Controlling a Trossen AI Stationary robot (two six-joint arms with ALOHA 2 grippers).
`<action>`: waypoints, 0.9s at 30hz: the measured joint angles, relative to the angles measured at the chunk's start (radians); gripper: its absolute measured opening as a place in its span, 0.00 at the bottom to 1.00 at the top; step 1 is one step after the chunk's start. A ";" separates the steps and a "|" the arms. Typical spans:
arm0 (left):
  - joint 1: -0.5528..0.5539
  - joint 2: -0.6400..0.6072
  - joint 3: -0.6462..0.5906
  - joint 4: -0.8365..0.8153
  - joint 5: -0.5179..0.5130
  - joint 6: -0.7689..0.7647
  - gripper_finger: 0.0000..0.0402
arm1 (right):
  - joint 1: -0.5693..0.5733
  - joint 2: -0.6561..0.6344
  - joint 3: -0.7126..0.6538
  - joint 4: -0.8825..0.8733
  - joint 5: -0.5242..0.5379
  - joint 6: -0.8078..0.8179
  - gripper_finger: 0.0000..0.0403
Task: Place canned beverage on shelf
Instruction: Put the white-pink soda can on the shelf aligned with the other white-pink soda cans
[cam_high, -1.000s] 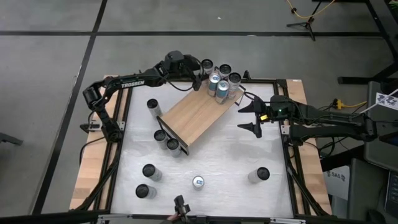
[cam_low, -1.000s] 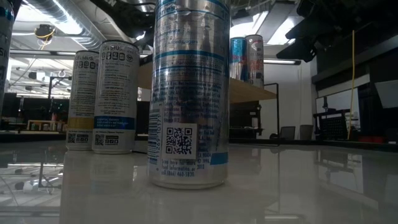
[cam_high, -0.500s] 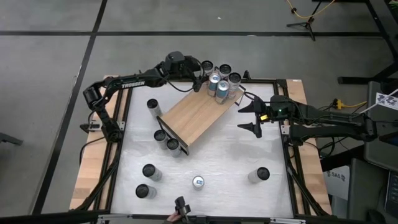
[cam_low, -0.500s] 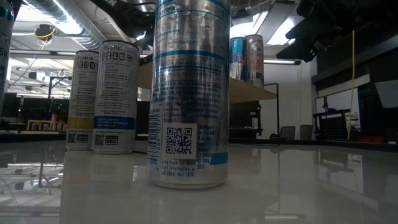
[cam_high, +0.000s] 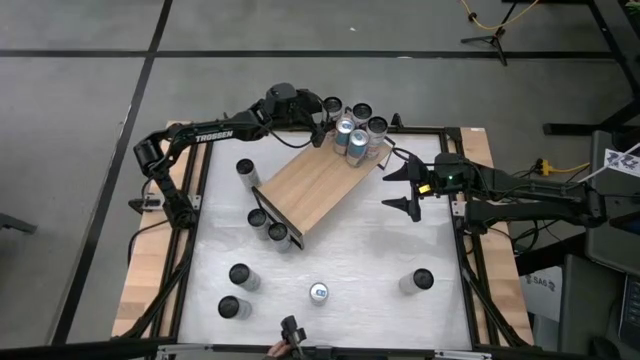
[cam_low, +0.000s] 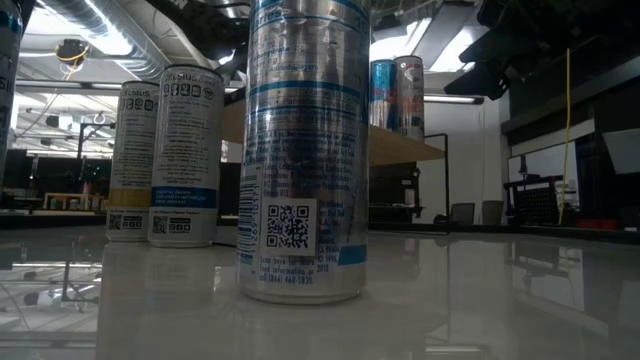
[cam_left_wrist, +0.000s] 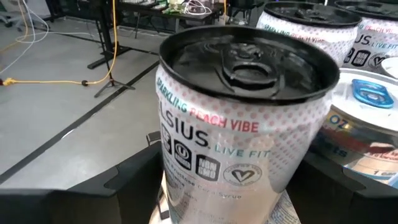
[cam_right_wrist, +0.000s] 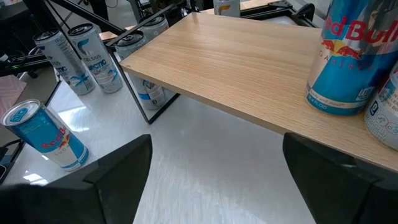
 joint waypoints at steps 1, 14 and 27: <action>0.000 0.000 0.000 0.006 0.000 0.000 0.75 | 0.000 0.000 0.000 0.000 0.000 0.000 0.88; 0.000 0.000 0.000 0.149 0.000 -0.026 0.76 | 0.000 0.000 0.000 0.000 0.000 0.000 0.88; 0.000 0.001 0.000 0.289 -0.002 -0.026 0.76 | 0.000 0.000 0.000 0.000 0.000 0.000 0.88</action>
